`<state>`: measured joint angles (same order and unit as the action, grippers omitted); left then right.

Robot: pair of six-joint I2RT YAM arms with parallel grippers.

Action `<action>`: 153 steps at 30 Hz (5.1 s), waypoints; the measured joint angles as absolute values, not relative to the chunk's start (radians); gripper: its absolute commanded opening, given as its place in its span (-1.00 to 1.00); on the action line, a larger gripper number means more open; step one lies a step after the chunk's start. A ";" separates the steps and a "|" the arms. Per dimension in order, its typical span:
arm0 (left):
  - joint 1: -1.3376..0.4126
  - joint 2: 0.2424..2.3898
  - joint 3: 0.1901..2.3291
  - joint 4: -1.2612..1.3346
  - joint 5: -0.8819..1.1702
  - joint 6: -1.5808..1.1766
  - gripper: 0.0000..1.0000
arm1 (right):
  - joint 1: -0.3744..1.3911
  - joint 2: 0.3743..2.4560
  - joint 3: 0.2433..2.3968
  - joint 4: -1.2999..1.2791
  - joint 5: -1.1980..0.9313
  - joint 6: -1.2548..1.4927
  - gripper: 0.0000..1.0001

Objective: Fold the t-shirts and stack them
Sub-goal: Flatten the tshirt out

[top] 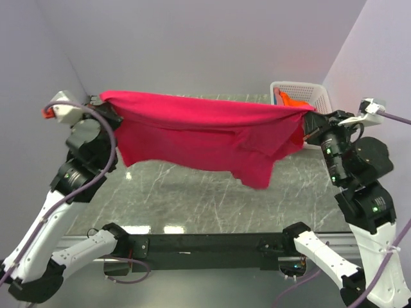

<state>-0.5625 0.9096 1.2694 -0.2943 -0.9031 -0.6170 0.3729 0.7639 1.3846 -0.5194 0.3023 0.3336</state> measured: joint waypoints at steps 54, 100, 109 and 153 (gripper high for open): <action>0.026 1.736 1.036 -0.392 -0.106 -0.827 0.01 | 0.414 1.480 0.978 -0.374 0.099 0.454 0.79; -0.032 1.464 0.901 -0.357 -0.262 -0.895 -0.99 | 0.569 1.539 0.910 -0.424 0.242 0.541 0.60; -0.038 1.463 0.901 -0.351 -0.284 -0.885 -0.99 | 0.477 1.589 0.921 -0.360 0.191 0.543 0.20; -0.248 1.219 1.216 -0.455 -0.527 -0.850 -0.99 | 0.471 0.987 0.937 -0.136 0.506 0.336 -1.00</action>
